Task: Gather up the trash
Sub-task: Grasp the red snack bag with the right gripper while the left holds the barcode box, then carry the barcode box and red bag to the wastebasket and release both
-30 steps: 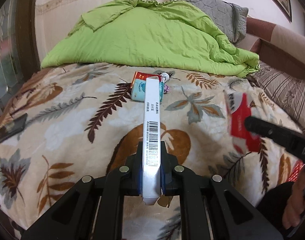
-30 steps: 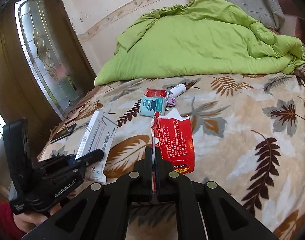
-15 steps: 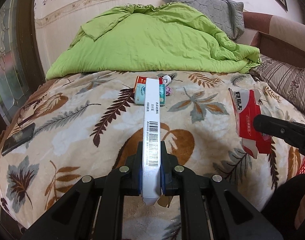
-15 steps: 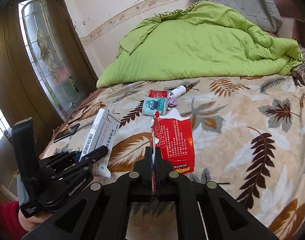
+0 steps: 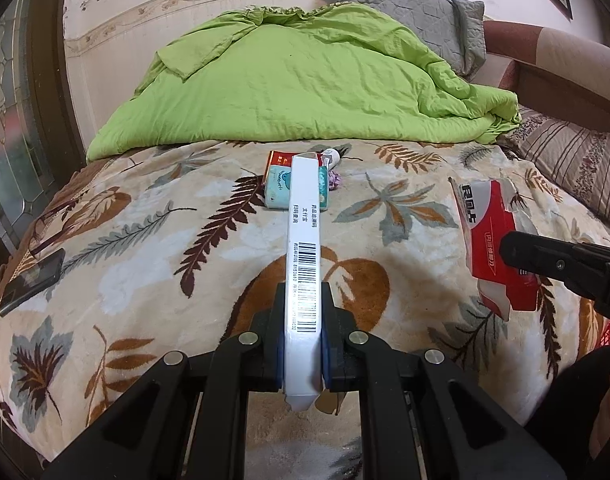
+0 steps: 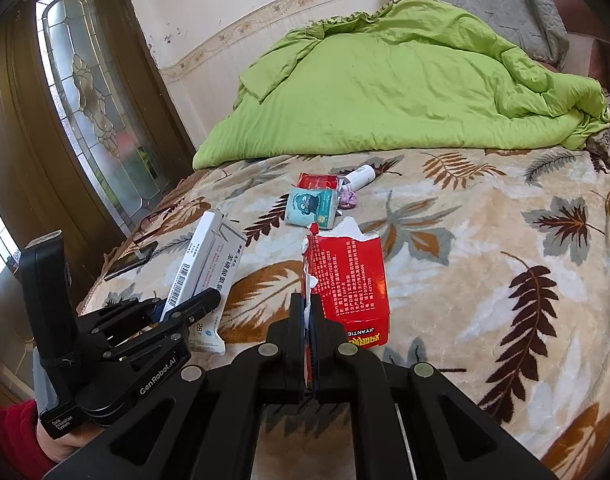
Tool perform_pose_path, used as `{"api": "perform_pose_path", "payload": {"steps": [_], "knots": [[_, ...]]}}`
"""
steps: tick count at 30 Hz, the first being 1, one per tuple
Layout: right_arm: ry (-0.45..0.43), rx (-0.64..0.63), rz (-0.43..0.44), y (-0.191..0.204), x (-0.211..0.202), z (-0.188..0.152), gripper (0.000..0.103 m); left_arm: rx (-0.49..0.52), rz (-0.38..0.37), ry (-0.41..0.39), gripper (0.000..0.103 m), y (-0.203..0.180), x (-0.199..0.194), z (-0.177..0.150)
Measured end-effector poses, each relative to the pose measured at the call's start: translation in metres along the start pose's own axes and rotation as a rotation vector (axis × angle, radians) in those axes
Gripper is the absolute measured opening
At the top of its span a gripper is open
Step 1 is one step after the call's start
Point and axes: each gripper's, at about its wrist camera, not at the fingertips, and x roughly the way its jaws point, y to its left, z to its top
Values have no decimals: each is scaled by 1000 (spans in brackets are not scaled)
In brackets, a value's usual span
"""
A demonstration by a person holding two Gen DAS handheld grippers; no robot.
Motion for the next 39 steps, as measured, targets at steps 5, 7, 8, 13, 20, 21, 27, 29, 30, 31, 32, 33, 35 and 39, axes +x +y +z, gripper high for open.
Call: {"api": "perform_pose_path", "payload": {"steps": [5, 7, 8, 13, 20, 21, 27, 29, 30, 31, 32, 33, 35, 39], "knots": [[3, 0, 3, 0, 1, 1, 3, -1, 2, 1, 12, 1, 1, 0], [3, 2, 3, 1, 1, 0, 3, 0, 1, 1, 12, 1, 1, 0], [2, 2, 3, 1, 1, 0, 3, 0, 2, 1, 12, 1, 1, 0], [1, 9, 10, 0, 1, 0, 3, 0, 3, 0, 12, 0, 1, 0], [0, 17, 16, -2, 0, 0, 3, 1, 3, 1, 12, -1, 1, 0], [0, 17, 17, -2, 0, 0, 3, 1, 3, 1, 12, 0, 2, 0], [1, 20, 20, -3, 0, -1, 3, 0, 2, 1, 12, -1, 1, 0], [0, 19, 19, -3, 0, 0, 3, 0, 3, 0, 12, -1, 1, 0], [1, 19, 19, -3, 0, 0, 3, 1, 2, 1, 12, -1, 1, 0], [1, 19, 19, -3, 0, 0, 3, 0, 3, 1, 12, -2, 1, 0], [1, 19, 19, -3, 0, 0, 3, 0, 3, 1, 12, -1, 1, 0], [0, 18, 19, -3, 0, 0, 3, 0, 2, 1, 12, -1, 1, 0], [0, 19, 19, -3, 0, 0, 3, 1, 3, 0, 12, -2, 1, 0], [0, 19, 20, -3, -1, 0, 3, 0, 1, 0, 12, -2, 1, 0]]}}
